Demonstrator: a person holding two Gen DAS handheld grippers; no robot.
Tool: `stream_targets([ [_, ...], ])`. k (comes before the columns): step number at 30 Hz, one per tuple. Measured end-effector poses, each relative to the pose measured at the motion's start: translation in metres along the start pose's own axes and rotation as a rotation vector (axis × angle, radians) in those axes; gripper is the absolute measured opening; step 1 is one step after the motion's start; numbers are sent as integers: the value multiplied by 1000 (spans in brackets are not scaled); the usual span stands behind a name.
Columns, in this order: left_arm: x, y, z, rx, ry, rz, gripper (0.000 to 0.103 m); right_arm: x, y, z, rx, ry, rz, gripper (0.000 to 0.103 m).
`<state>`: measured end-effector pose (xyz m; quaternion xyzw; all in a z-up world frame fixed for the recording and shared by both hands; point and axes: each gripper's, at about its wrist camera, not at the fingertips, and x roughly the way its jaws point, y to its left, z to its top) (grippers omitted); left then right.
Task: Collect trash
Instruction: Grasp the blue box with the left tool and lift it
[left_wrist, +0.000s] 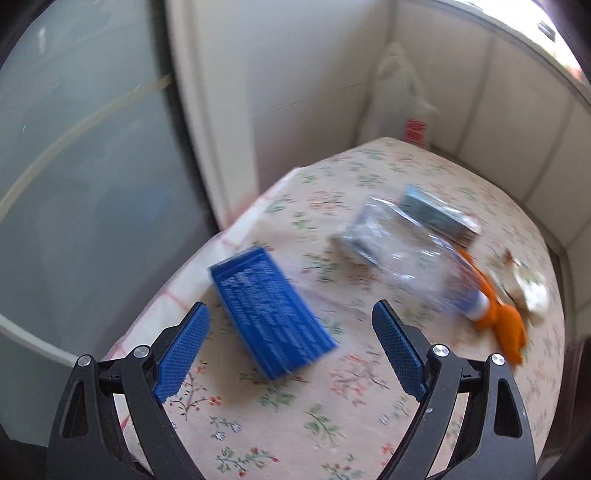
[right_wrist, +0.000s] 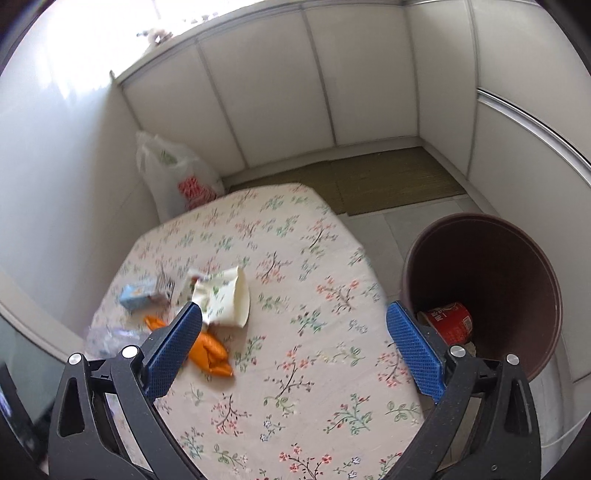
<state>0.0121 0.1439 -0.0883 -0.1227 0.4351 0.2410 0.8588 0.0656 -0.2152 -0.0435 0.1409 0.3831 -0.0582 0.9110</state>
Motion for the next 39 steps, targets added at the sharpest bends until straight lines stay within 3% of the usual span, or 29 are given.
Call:
stream_targets([
  [5,34,31,6,-202,83,-26,87,19,17,-11,-65,57,-12,96],
  [11,67,41,1,-341,178,-67,87,34,20,-17,-71,101,-28,96],
  [16,77,40,1,-365,197,-83,86,41,21,-21,-88,119,-42,96],
  [19,77,39,2,-348,186,-76,69,47,21,-22,-89,134,-44,96],
  [26,76,44,2,-315,183,-138,62,61,14,-21,-46,165,-39,96],
  [28,73,45,2,-321,179,-179,60,67,13,-19,-28,178,-22,96],
  [34,39,45,17,-354,118,-406,59,89,16,-10,2,183,46,96],
  [39,16,33,27,-327,116,-560,59,114,21,-3,65,229,217,96],
])
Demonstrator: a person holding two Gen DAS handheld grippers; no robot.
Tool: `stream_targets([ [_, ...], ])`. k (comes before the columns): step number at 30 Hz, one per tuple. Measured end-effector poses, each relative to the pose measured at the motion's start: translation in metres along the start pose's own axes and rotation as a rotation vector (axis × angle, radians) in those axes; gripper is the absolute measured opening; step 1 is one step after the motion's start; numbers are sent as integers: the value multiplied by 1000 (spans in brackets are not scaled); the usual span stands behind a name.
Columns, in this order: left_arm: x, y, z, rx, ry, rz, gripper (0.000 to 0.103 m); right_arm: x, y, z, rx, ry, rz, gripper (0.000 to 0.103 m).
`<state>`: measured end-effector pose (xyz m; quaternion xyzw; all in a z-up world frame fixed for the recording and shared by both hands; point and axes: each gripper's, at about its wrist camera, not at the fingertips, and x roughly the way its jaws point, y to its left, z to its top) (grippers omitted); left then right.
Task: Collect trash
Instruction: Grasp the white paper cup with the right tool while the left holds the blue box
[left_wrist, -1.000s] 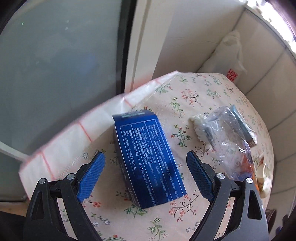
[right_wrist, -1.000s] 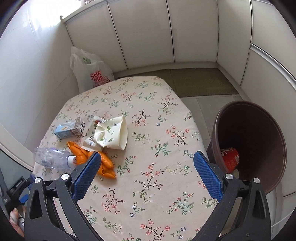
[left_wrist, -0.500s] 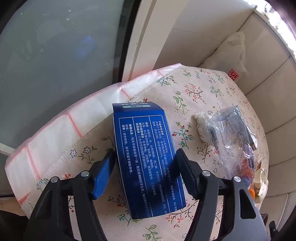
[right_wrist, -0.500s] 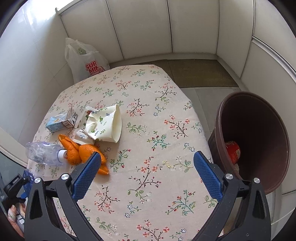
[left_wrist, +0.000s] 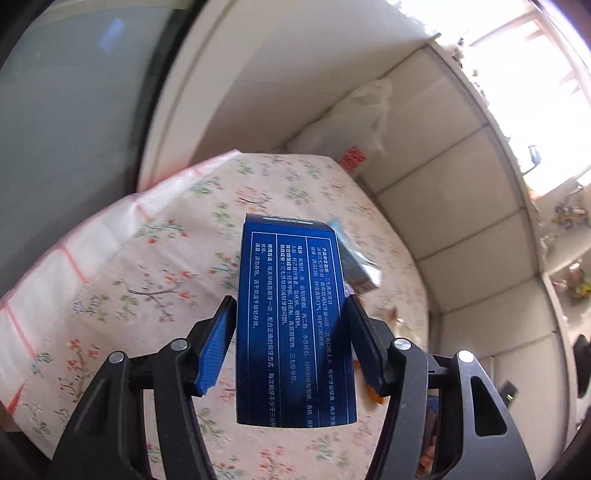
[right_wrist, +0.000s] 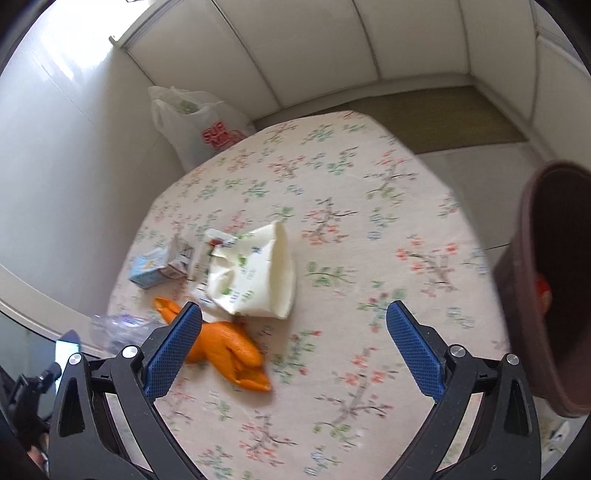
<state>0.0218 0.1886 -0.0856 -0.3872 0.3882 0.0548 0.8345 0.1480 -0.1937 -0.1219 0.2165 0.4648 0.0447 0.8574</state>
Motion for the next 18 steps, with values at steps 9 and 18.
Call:
stream_targets([
  [9,18,-26,-13,100,85,-31,60,52,14,3,38,81,150,81],
  [18,32,-14,-19,75,143,1,60,74,32,0,-55,99,138,16],
])
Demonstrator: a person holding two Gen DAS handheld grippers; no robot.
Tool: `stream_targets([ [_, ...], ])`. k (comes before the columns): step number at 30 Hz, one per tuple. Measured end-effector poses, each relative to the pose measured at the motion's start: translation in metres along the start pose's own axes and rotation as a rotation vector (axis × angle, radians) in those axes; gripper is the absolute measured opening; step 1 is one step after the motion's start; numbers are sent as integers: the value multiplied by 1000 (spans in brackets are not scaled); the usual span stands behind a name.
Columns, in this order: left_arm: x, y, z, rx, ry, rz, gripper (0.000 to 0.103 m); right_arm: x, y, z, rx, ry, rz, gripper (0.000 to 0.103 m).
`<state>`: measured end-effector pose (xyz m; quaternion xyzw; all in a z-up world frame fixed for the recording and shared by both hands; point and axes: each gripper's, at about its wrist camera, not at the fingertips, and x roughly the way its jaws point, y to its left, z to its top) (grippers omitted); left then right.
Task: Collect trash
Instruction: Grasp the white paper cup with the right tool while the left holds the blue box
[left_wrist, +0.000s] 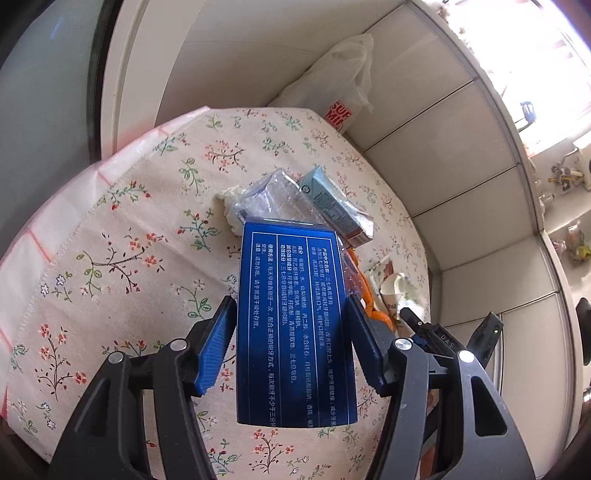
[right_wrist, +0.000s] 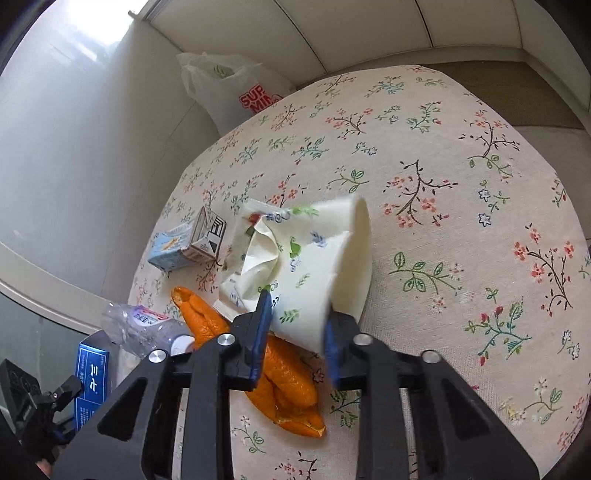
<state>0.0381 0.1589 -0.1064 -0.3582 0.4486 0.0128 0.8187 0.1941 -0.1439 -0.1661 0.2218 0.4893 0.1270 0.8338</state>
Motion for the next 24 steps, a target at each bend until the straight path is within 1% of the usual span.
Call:
stream_targets([
  [1,2,1,0,-1,6,1,60,-3,-1,0,-5,-7,-5,13],
  [2,3,1,-1,-1,10,3,60,-5,1,-1,-13,-20,-11,8],
  [5,4,0,-2,6,12,5,60,-12,3,-1,-28,-48,-24,4],
  [15,7,-4,-3,30,10,1,60,-43,11,0,-43,-113,-7,4],
  [24,11,-11,-8,55,19,-7,60,-97,15,3,-49,-209,17,4],
])
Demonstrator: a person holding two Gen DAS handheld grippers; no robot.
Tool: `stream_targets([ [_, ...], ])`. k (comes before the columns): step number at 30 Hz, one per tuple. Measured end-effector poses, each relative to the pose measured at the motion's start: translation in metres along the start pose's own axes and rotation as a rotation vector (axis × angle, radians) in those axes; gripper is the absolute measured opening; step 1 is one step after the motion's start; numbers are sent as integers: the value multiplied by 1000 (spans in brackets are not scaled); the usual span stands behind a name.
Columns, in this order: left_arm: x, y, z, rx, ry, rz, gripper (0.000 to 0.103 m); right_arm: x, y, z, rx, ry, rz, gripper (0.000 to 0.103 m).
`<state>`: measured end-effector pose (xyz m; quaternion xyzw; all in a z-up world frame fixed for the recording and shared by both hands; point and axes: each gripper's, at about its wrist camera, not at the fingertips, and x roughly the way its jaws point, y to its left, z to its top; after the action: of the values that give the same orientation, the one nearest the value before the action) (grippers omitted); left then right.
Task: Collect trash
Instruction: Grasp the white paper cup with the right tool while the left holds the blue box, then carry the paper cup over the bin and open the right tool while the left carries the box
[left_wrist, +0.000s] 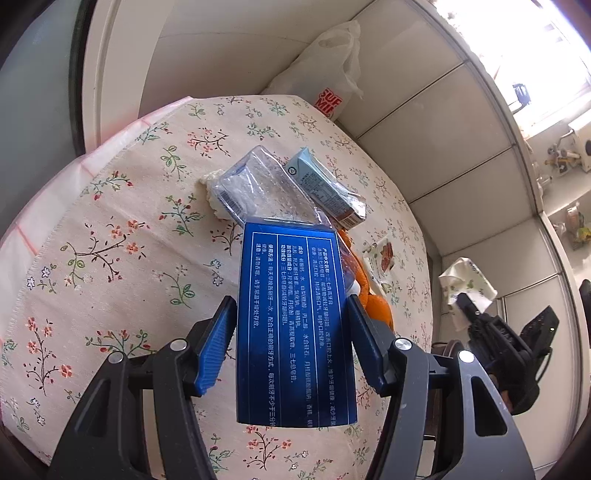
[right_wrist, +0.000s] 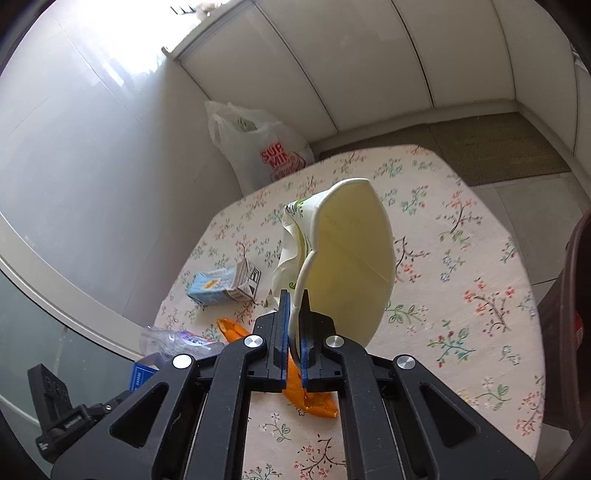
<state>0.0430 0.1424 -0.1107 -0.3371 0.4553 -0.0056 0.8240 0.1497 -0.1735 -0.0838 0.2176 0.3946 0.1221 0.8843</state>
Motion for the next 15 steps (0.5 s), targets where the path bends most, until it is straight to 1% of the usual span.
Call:
stream_targets([
  [7,2,-3,-2,14,2,-3,60,-41,-19,12,28,-77,-16,4],
  [10,3,-3,-3,17,6,-2,60,-59,-30,15,44,-112,-35,4],
  [15,7,-4,-5,17,16,0,60,-79,-47,18,75,-146,-80,4],
])
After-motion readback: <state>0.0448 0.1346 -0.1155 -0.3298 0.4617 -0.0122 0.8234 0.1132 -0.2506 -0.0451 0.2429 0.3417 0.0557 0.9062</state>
